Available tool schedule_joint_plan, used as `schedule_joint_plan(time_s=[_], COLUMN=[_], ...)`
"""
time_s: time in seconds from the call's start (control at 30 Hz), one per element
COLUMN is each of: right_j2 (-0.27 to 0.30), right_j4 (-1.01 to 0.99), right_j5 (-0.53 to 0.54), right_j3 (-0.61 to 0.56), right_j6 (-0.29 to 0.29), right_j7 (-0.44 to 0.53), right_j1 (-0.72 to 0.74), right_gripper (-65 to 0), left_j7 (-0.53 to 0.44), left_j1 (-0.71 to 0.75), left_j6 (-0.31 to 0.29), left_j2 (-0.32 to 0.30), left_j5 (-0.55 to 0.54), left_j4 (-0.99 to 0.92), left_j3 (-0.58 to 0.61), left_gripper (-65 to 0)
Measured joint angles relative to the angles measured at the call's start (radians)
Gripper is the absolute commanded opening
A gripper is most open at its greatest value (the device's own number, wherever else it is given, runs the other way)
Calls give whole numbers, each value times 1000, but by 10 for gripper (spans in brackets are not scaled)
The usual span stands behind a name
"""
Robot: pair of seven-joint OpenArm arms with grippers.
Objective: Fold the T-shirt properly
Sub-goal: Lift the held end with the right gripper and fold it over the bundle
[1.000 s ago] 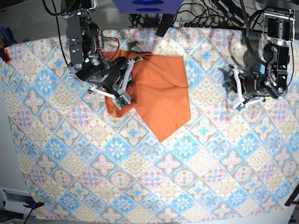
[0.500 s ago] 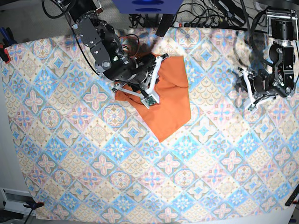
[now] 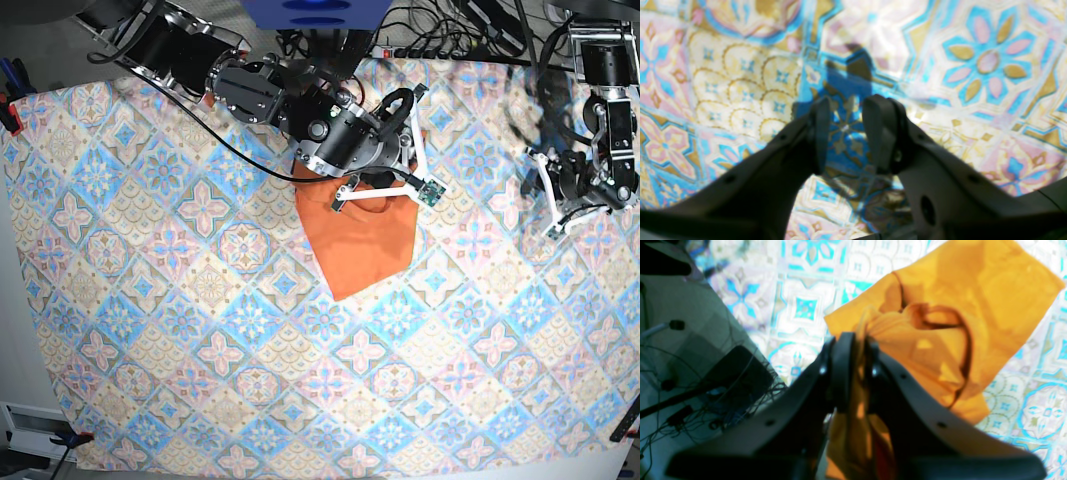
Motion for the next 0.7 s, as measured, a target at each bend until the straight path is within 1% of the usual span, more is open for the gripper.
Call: schedule_joint_plan(time_s=[0.07,0.13,0.2,0.27,0.33,0.4,0.47,0.53,0.57,0.6,0.67,0.7], right_j2=[1,-14,-34,-41,-37,-24,-28,-34,-35,-36,-30,-19], right_j4=[0,-2,-3,-11,-42,-57,-55,-49,-48,-48,-47,-47], right_j5=[0,3,1,4,8,29,29,27,20,-1,-105,-125], right_j3=[6,24,24,24,11,-10,-9,5,30,70,168,197], right_j6=[-2,-3,-4,-2,0,0,-1,-8,-34,-75,-185,-222], right_j7=[-2,-14,8,11,6,-9,-9,4,3,3,8,18], right_j1=[-1,11,41,53,60,60,58,61,59,53,35,28], right_gripper=[-517,-452,-387,-337,-288,-259,-271,-300,-320,-343,-399,-422], left_j7=[-12,-10,2,0,-7,-8,-6,-6,-6,-6,-5,0], left_j1=[13,32,39,37,29,29,31,33,33,32,32,34], left_j6=[0,-10,-6,-3,-3,-3,-3,-3,-3,-3,-3,-3], left_j2=[13,22,30,34,36,36,35,36,36,36,36,38], left_j5=[-10,-19,-4,-5,-6,-9,-9,-9,-9,-10,-15,-15], left_j4=[0,0,-1,-2,-1,-1,-1,-1,-1,-1,2,10], left_j3=[4,9,6,6,6,6,6,6,7,7,8,8], left_gripper=[-446,-446,-446,-446,-446,-446,-446,-446,-446,-446,-446,-446])
